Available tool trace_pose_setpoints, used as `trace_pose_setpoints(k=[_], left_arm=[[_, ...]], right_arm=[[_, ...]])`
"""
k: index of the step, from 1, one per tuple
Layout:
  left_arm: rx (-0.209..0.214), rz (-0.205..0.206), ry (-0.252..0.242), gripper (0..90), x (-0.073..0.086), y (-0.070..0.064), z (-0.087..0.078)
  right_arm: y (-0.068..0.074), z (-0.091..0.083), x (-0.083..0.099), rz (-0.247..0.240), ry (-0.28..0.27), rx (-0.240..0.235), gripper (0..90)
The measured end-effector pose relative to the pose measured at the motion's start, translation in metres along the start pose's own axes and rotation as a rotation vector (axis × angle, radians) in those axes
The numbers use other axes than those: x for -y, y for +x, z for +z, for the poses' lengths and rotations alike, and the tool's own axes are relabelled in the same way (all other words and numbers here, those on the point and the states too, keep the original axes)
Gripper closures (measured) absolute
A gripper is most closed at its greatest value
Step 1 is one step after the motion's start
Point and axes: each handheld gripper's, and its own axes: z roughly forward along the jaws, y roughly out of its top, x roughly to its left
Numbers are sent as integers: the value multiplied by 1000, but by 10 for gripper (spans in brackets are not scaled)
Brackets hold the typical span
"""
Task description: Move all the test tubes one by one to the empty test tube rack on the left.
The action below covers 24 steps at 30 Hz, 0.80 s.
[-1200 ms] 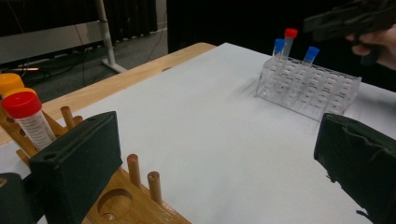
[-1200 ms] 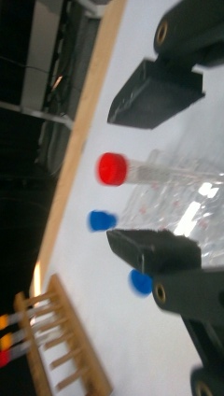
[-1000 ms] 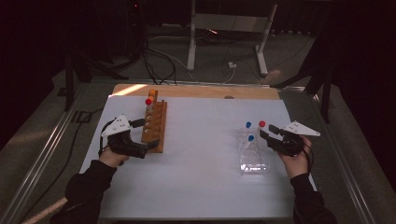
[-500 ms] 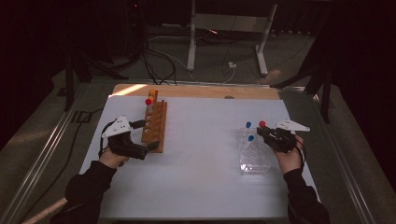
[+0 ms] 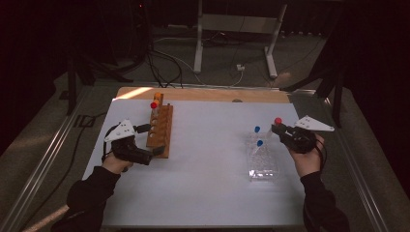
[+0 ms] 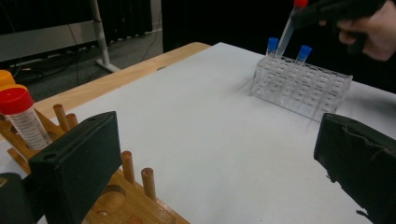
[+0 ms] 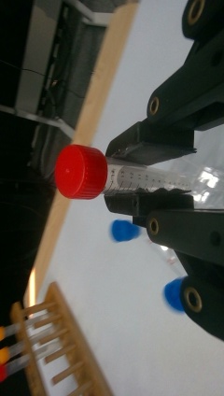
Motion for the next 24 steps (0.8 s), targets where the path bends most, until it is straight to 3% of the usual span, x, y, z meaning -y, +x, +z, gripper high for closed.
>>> trace_pose_setpoints(k=[6,12,24], left_arm=[[9,-4,0,16,-2,-1,0],[28,0,13,16,-4,-7,3],[74,17,15,18,-14,-20,11]], right_arm=[[10,-17,-26,-45,-53,-21,751],[31,-24,-44,-93,-75,-75,751],[84,-10,-42,-144,-47,-247,751]])
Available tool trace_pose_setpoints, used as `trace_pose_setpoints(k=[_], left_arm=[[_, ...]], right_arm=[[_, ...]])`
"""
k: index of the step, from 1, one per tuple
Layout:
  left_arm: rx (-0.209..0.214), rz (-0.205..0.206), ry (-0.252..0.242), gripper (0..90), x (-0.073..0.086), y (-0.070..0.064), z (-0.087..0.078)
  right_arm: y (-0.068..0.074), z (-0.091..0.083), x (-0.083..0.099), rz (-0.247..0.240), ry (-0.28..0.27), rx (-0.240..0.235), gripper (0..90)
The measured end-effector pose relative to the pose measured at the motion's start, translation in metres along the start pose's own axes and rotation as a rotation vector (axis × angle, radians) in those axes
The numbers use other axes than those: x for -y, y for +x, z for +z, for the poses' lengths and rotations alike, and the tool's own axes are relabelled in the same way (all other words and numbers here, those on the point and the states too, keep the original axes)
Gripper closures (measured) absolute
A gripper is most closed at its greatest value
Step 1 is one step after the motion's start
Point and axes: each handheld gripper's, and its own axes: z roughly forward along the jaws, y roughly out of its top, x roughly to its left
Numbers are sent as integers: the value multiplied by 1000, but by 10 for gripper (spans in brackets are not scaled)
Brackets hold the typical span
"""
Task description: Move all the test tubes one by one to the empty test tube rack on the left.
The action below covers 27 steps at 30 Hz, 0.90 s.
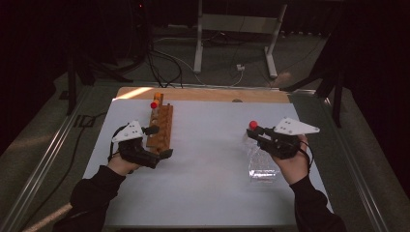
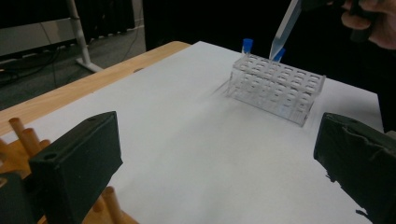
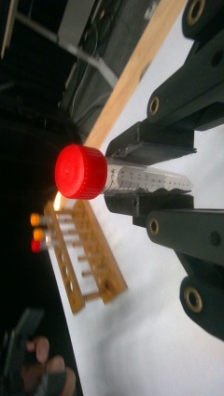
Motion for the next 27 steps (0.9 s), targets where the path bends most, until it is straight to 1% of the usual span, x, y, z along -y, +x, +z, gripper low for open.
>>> trace_pose_setpoints(k=[1,4,8,9,19,23,26,27], left_arm=[[1,0,0,20,-1,-1,1],[19,3,9,20,-4,-5,4],[41,19,13,21,-7,-12,9],[48,21,13,21,-8,-13,10],[126,46,0,34,-21,-30,26],[160,65,-10,66,-25,-40,34],[185,76,-12,81,-27,-46,40],[190,80,-14,105,-27,-47,41]], right_arm=[[3,3,1,-8,4,-11,751],[13,10,3,-11,15,-45,751],[25,18,7,-12,29,-87,751],[27,19,7,-19,35,-95,751],[54,37,15,-30,79,-182,751],[65,46,19,-30,100,-213,751],[70,50,21,-30,104,-233,751],[72,51,21,-32,105,-238,751]])
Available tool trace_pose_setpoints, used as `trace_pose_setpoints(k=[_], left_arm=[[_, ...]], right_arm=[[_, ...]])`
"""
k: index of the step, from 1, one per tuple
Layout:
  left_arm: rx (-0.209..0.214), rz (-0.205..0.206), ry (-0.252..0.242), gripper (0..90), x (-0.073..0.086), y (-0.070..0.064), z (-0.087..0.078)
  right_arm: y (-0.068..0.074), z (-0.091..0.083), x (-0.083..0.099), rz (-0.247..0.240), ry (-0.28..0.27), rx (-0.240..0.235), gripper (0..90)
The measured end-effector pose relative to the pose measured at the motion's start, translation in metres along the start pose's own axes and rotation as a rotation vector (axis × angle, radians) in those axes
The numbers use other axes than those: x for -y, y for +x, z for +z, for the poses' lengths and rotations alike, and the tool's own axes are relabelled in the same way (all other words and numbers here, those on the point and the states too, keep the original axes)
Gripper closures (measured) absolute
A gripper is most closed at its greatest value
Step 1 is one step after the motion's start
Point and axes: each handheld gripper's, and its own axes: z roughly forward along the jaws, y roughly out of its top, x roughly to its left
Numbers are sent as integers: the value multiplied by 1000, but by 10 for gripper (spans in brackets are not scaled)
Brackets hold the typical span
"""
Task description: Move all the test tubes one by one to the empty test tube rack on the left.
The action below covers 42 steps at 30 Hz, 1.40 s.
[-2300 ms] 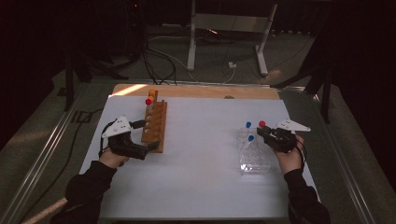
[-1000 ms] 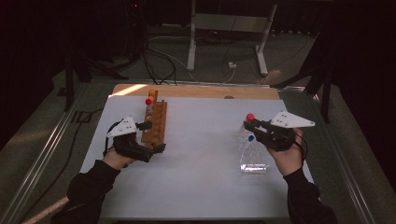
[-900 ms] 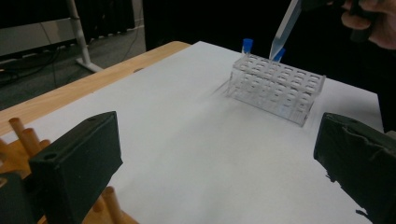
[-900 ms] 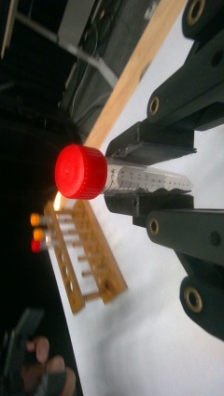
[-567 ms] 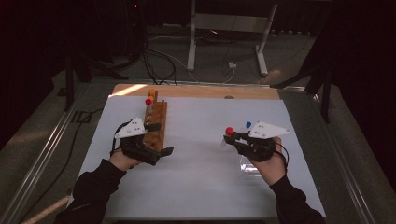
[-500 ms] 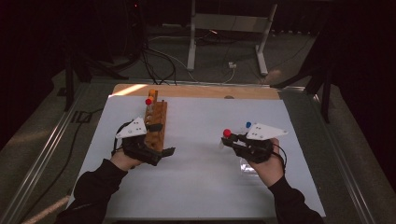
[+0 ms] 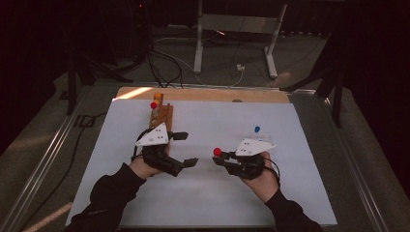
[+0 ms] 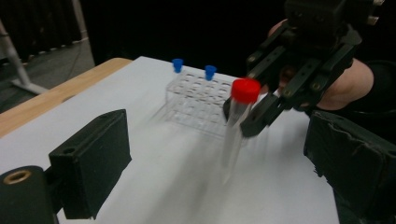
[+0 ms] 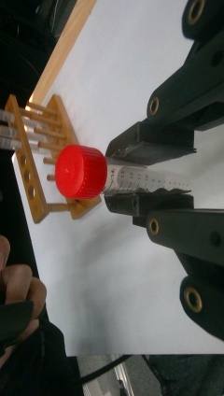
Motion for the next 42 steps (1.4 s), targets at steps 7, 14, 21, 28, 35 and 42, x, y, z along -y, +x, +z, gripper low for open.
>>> trace_pose_setpoints(k=[7,14,21,28,35,42], left_arm=[[33,22,-3,229,-2,-6,8],[53,55,0,415,-2,-10,15],[56,80,3,528,-3,-13,23],[59,105,18,627,-3,-16,30],[49,127,17,706,-4,-17,33],[62,126,11,717,-9,-15,29]], right_arm=[[6,6,-2,-6,0,-25,751],[10,9,-2,-9,3,-38,751],[11,10,-4,-13,2,-45,751],[12,12,-5,-14,2,-51,751],[12,11,-5,-8,-5,-49,750],[14,9,-7,3,-32,-39,738]])
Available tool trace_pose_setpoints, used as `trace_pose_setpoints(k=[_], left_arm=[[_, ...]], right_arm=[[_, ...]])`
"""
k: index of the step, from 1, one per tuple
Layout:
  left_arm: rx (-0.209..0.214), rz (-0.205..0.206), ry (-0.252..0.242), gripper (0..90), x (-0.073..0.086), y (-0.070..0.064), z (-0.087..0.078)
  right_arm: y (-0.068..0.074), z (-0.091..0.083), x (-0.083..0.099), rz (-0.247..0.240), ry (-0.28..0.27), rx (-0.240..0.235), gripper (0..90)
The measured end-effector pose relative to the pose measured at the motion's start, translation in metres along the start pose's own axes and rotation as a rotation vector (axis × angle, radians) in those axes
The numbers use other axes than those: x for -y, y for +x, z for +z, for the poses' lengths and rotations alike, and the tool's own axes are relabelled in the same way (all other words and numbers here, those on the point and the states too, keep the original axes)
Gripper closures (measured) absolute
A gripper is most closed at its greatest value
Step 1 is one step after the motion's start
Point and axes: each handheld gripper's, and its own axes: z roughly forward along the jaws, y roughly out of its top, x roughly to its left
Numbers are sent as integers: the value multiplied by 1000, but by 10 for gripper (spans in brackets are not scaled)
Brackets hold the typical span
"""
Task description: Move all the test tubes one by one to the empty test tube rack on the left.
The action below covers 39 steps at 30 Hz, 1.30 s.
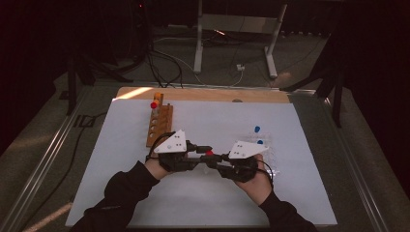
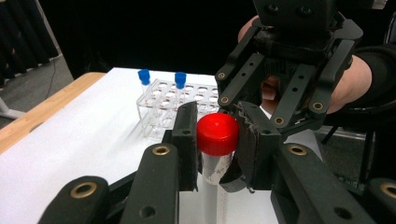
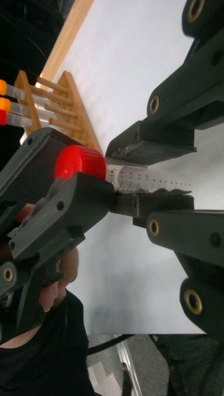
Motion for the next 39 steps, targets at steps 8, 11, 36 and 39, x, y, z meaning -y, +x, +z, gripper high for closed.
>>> trace_pose_setpoints(k=[8,11,36,39], left_arm=[[-54,-10,-28,718,-8,11,-18],[-77,-23,-31,718,-9,17,-25],[-350,-103,-59,719,-13,78,-88],[-383,-107,-48,719,-12,85,-94]], right_arm=[[1,-5,-1,8,-45,14,596],[0,-8,-2,18,-67,22,536],[2,-20,-3,72,-119,57,0],[1,-21,-3,78,-127,51,0]])
